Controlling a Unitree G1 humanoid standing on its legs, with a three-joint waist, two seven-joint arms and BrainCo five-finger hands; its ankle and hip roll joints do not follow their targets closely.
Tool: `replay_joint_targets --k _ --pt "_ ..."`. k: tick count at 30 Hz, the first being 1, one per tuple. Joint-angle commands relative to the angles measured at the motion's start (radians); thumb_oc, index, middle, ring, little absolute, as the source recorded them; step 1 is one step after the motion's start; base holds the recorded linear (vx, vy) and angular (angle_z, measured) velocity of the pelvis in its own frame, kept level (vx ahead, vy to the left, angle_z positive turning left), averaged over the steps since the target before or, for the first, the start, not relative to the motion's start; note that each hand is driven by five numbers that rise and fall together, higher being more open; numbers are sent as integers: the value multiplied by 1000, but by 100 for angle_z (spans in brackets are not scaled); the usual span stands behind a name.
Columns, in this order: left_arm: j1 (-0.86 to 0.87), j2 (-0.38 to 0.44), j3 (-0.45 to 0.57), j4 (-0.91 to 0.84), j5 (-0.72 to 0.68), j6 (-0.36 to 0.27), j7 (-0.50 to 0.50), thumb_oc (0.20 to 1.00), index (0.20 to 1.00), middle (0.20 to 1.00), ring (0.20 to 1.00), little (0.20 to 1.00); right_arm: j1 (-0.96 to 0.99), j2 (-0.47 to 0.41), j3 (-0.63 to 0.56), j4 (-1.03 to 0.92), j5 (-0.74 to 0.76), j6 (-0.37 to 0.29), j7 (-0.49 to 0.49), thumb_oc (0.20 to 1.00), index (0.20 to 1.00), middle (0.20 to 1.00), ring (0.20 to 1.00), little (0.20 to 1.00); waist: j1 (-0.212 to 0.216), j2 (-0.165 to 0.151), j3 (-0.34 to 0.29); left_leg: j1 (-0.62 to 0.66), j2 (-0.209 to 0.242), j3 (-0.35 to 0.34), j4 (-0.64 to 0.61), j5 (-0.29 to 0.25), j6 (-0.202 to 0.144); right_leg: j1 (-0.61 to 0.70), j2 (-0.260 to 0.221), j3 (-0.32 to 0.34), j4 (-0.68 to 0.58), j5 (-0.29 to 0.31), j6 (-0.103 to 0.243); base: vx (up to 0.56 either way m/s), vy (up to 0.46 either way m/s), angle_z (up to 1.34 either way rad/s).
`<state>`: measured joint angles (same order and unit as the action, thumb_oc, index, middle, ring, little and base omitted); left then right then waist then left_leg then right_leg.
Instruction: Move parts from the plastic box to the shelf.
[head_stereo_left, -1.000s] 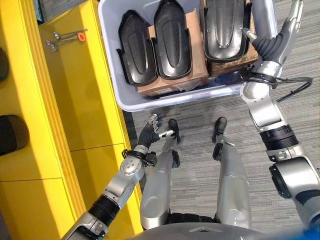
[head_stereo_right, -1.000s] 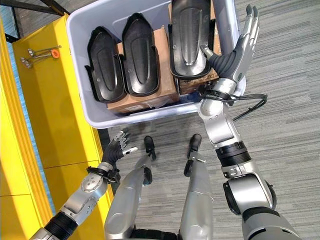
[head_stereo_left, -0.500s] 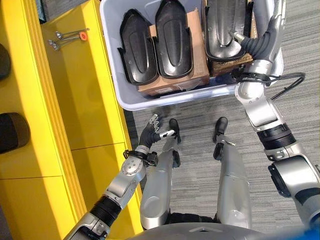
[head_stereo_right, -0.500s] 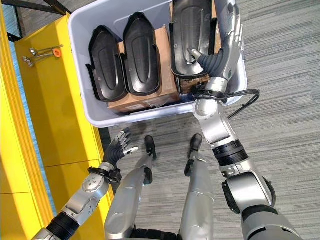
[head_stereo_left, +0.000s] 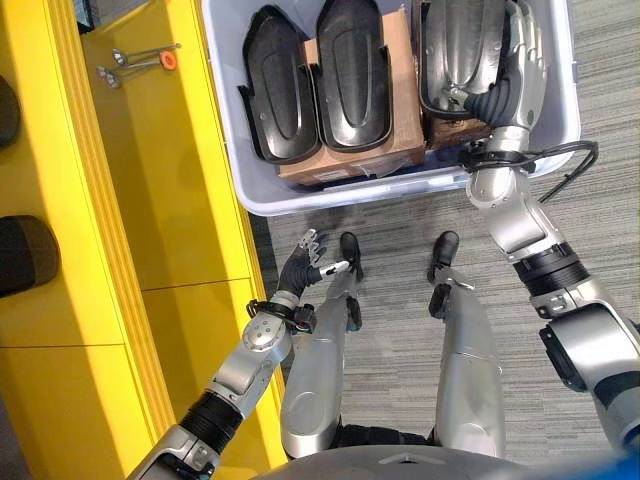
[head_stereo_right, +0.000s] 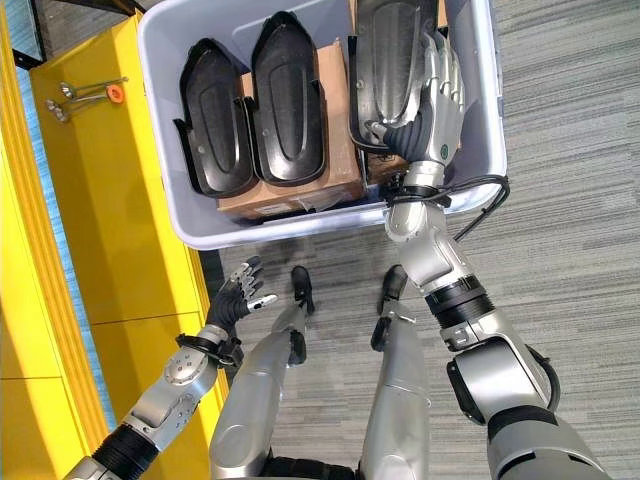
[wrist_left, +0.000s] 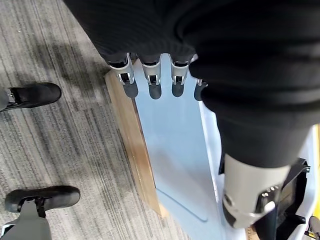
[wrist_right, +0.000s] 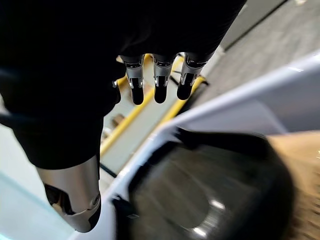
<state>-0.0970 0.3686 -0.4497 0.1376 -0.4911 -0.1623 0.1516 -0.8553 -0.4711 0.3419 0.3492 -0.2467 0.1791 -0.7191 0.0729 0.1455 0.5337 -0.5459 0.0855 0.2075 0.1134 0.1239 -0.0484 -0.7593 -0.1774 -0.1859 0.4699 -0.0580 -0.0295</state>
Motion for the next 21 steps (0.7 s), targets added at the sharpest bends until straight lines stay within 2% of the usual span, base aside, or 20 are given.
replay_joint_targets --k 1,3,4,8,10,16,20,21 --pt "32 15 -9 -55 -12 -35 -12 1000 1000 1000 1000 1000 -51 -23 -25 -20 106 -68 -50 1000 1000 1000 1000 1000 -5 51 -14 -50 -6 -25 98 -73 -23 41 33 -4 -8 -47 53 0 0 0" --pt "32 16 -9 -57 -13 -33 -12 1000 1000 1000 1000 1000 -51 -20 -37 -1 128 -81 -46 1000 1000 1000 1000 1000 -4 54 -14 -57 -5 -25 103 -74 -23 33 31 -3 0 -50 52 0 0 0" --pt "27 14 -8 -55 -9 -26 -11 1000 1000 1000 1000 1000 -55 -11 -55 29 174 -99 -76 1000 1000 1000 1000 1000 -2 58 -14 -71 -4 -23 110 -74 -23 17 30 -2 14 -54 49 0 0 0" --pt "23 10 -16 -52 -10 -30 -1 1000 1000 1000 1000 1000 -59 -20 -92 60 85 -153 -149 1000 1000 1000 1000 1000 -5 65 -14 -89 -7 -25 118 -76 -23 -2 34 2 28 -59 48 -12 -13 1" --pt "21 8 -22 -49 -11 -36 2 1000 1000 1000 1000 1000 -62 -21 -98 50 66 -158 -158 1000 1000 1000 1000 1000 -7 70 -14 -93 -10 -25 118 -76 -22 -7 35 4 29 -60 47 -15 2 -2" --pt "29 -7 -25 -41 -7 -55 2 1000 1000 1000 1000 1000 -55 -10 -77 45 102 -129 -106 1000 1000 1000 1000 1000 -13 82 -14 -97 -9 -18 120 -74 -25 -20 33 14 33 -63 42 -11 3 -1" --pt "25 3 -14 -39 -16 -56 -11 1000 1000 1000 1000 1000 -72 -19 -58 82 131 -60 -61 1000 1000 1000 1000 1000 -11 85 -14 -101 -7 -19 127 -74 -28 -27 26 11 46 -68 40 -5 -8 1" --pt "27 3 -10 -37 -15 -59 -21 1000 1000 1000 1000 1000 -80 -23 -55 100 123 -63 -61 1000 1000 1000 1000 1000 -8 87 -14 -103 -7 -19 128 -74 -27 -29 25 12 49 -69 38 -22 -44 5"
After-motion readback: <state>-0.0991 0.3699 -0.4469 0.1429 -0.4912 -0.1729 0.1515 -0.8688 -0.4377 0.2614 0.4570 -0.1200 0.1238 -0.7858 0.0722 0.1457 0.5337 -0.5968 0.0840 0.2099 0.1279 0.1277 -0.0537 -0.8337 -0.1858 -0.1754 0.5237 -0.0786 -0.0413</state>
